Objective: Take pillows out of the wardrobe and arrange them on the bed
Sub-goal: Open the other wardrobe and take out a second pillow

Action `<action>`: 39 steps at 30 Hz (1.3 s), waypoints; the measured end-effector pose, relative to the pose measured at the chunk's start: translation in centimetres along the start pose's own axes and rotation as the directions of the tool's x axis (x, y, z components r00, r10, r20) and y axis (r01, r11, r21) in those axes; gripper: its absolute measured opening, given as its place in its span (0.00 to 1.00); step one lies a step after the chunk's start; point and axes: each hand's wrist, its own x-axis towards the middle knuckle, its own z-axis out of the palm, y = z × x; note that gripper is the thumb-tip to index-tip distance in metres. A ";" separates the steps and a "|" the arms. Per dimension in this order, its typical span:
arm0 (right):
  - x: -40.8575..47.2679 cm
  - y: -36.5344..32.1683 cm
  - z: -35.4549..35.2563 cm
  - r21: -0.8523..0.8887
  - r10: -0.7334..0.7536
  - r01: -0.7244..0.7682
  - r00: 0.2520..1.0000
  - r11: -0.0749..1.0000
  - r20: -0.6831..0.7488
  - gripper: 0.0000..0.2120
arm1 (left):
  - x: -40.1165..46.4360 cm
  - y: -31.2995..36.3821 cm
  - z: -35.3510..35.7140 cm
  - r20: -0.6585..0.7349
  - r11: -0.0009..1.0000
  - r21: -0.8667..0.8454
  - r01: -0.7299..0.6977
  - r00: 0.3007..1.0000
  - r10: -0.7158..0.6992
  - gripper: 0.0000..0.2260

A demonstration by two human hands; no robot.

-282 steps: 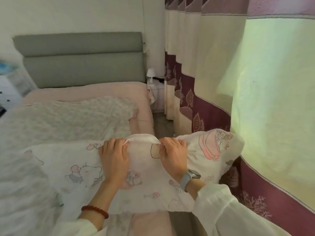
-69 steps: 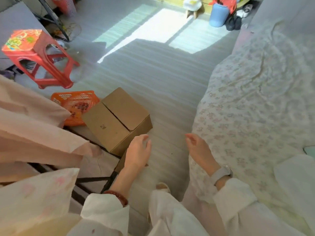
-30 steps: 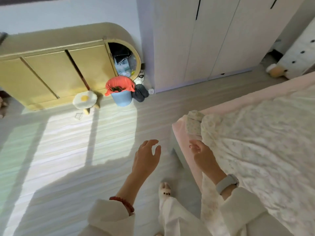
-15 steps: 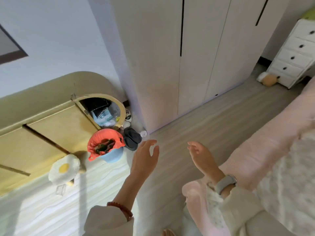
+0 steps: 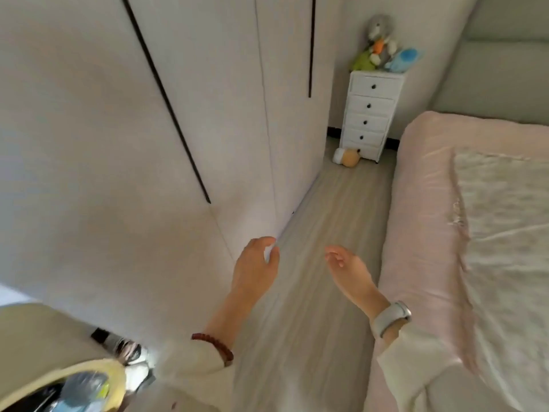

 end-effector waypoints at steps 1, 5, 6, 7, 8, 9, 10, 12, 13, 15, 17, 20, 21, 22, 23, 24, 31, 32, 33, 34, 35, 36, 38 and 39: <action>2.0 -0.2 -1.3 0.006 0.013 -0.013 0.999 1.000 -0.053 0.11 | 2.9 1.4 0.9 0.037 0.998 -0.016 -0.061 0.997 0.062 0.11; 11.2 0.0 -6.8 0.069 0.056 -0.041 0.972 0.997 -0.228 0.11 | 14.3 7.4 5.3 0.119 0.961 -0.052 -0.272 0.954 0.276 0.11; 13.7 0.2 -8.1 0.077 0.056 -0.038 0.966 0.996 -0.253 0.11 | 17.1 8.8 6.5 0.129 0.950 -0.056 -0.307 0.941 0.311 0.11; 16.8 0.4 -9.7 0.078 0.053 -0.032 0.959 0.996 -0.277 0.11 | 20.3 10.5 8.1 0.139 0.940 -0.058 -0.336 0.930 0.341 0.12; 18.9 0.4 -10.8 0.077 0.050 -0.029 0.957 0.997 -0.287 0.11 | 22.7 11.6 9.0 0.145 0.934 -0.053 -0.355 0.922 0.359 0.12; 21.0 0.4 -11.9 0.080 0.049 -0.026 0.953 0.996 -0.300 0.11 | 25.0 12.7 9.7 0.141 0.929 -0.045 -0.368 0.918 0.371 0.12; 24.2 0.4 -13.7 0.090 0.050 -0.022 0.945 0.996 -0.322 0.10 | 28.4 14.4 11.1 0.135 0.922 -0.040 -0.385 0.912 0.387 0.12; 30.9 0.1 -17.2 0.115 0.053 -0.016 0.942 0.993 -0.331 0.10 | 35.2 17.9 13.3 0.106 0.921 -0.033 -0.387 0.915 0.388 0.11; 34.2 -0.4 -19.0 0.115 0.052 -0.015 0.945 0.993 -0.323 0.10 | 38.5 19.7 14.1 0.083 0.922 -0.028 -0.386 0.918 0.387 0.11; 40.1 -1.9 -22.2 0.095 0.038 -0.010 0.952 0.995 -0.303 0.11 | 44.2 22.9 15.0 0.034 0.922 -0.023 -0.386 0.922 0.386 0.11; 45.4 -3.6 -24.5 0.060 -0.004 0.022 0.958 0.998 -0.286 0.10 | 49.1 25.0 15.2 -0.027 0.930 -0.002 -0.368 0.930 0.367 0.11; 52.9 -6.5 -26.5 0.044 -0.081 0.095 0.966 0.995 -0.246 0.11 | 56.1 27.0 14.6 -0.131 0.943 0.054 -0.330 0.933 0.334 0.12; 55.5 -7.6 -27.0 0.052 -0.109 0.125 0.965 0.991 -0.239 0.11 | 58.7 27.6 14.2 -0.176 0.946 0.082 -0.314 0.930 0.323 0.12; 58.0 -8.7 -27.3 0.054 -0.142 0.159 0.961 0.986 -0.235 0.11 | 61.2 28.1 13.7 -0.222 0.949 0.110 -0.294 0.924 0.312 0.13; 60.5 -9.8 -27.7 0.047 -0.179 0.194 0.958 0.980 -0.225 0.12 | 63.7 28.6 13.2 -0.268 0.953 0.131 -0.274 0.915 0.300 0.13; 63.0 -11.0 -28.0 0.039 -0.217 0.230 0.954 0.972 -0.205 0.12 | 66.2 29.2 12.6 -0.316 0.955 0.149 -0.258 0.902 0.293 0.14; 80.4 -23.8 -30.7 -0.048 -0.633 0.634 0.757 0.772 -0.162 0.15 | 83.3 34.0 7.8 -0.673 0.957 0.239 -0.165 0.682 0.286 0.18; 82.4 -25.6 -31.0 -0.064 -0.684 0.684 0.714 0.727 -0.151 0.15 | 85.0 34.4 7.4 -0.712 0.963 0.236 -0.127 0.652 0.261 0.18; 84.2 -27.2 -31.2 -0.086 -0.729 0.725 0.670 0.683 -0.139 0.16 | 86.5 34.8 7.3 -0.742 0.970 0.229 -0.086 0.629 0.231 0.18; 85.9 -28.6 -31.2 -0.114 -0.771 0.763 0.624 0.636 -0.124 0.16 | 87.7 35.0 7.5 -0.763 0.974 0.225 -0.042 0.614 0.202 0.18; 87.5 -29.7 -31.1 -0.149 -0.816 0.802 0.569 0.578 -0.102 0.17 | 88.7 35.1 7.8 -0.779 0.975 0.224 0.000 0.602 0.179 0.18; 89.0 -30.7 -30.8 -0.188 -0.860 0.840 0.506 0.510 -0.071 0.18 | 89.5 35.2 8.2 -0.796 0.973 0.230 0.036 0.582 0.167 0.17; 91.9 -32.6 -29.9 -0.258 -0.926 0.896 0.376 0.361 0.010 0.21 | 91.0 34.9 8.9 -0.832 0.957 0.275 0.092 0.523 0.188 0.16; 93.4 -33.5 -29.3 -0.292 -0.946 0.913 0.317 0.286 0.062 0.23 | 91.7 34.8 9.2 -0.852 0.946 0.298 0.125 0.482 0.205 0.15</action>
